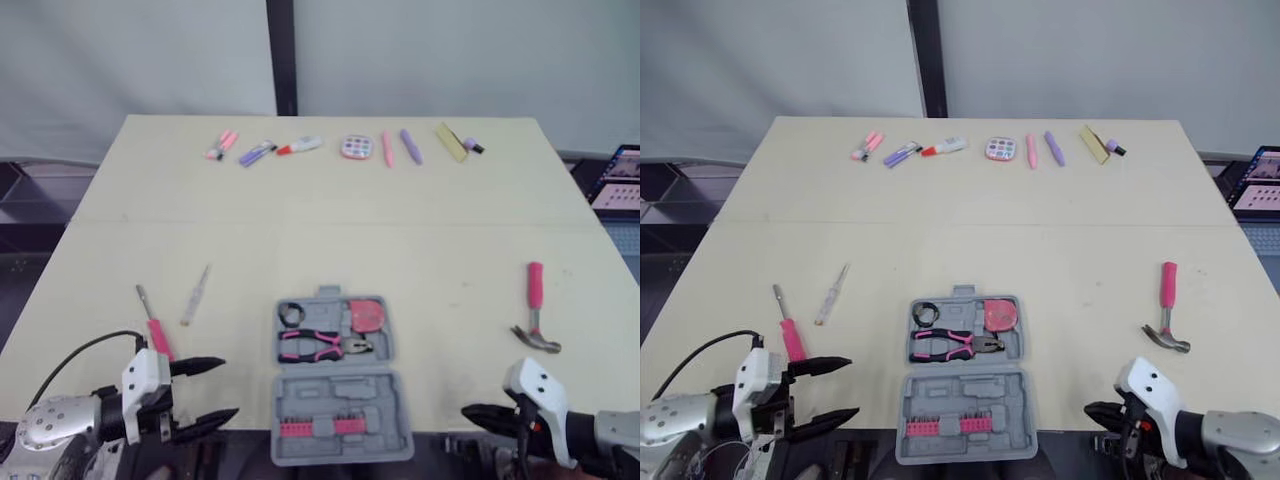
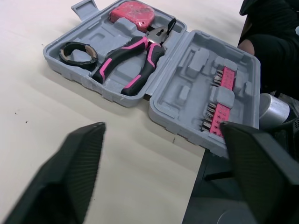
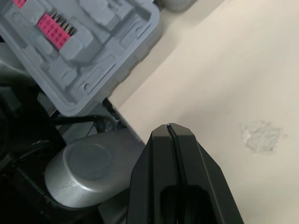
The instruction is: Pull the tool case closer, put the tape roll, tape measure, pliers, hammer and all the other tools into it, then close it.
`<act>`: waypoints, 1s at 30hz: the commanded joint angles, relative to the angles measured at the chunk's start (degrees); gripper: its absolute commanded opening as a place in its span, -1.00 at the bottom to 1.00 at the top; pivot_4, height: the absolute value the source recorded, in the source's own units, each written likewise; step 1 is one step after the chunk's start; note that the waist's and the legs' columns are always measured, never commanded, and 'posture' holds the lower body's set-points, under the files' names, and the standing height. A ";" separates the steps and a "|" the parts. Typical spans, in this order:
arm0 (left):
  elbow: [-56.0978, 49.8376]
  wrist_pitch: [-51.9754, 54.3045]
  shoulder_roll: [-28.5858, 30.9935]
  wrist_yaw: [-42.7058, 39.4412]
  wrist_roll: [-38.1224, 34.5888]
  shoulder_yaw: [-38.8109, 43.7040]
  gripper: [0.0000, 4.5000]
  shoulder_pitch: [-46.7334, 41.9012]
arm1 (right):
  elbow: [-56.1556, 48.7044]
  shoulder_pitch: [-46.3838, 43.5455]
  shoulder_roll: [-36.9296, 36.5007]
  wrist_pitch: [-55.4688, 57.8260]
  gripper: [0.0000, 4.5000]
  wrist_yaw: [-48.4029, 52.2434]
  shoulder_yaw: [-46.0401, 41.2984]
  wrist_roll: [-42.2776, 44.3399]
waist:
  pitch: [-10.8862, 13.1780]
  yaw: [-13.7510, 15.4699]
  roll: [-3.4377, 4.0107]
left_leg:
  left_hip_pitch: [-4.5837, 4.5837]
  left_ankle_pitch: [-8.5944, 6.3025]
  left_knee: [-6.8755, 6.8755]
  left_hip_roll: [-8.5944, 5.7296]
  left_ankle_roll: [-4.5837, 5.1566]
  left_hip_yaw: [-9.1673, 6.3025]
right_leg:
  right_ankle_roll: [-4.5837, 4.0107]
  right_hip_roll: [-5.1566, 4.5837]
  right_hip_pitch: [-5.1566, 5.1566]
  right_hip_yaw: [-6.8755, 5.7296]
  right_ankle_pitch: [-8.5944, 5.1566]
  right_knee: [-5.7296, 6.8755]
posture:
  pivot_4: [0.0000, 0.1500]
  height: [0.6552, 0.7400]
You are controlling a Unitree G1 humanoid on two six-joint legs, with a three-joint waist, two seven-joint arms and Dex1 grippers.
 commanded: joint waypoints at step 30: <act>13.60 4.84 -2.24 5.20 14.63 -21.03 -0.99 -21.41 | 11.94 -27.58 2.79 1.06 -1.00 -7.32 24.44 -8.77 | 0.00 -0.04 0.01 | 0.01 0.00 0.09 -0.02 0.00 0.00 | 0.00 0.03 -0.16 -0.01 0.00 0.52 | 1.00 0.85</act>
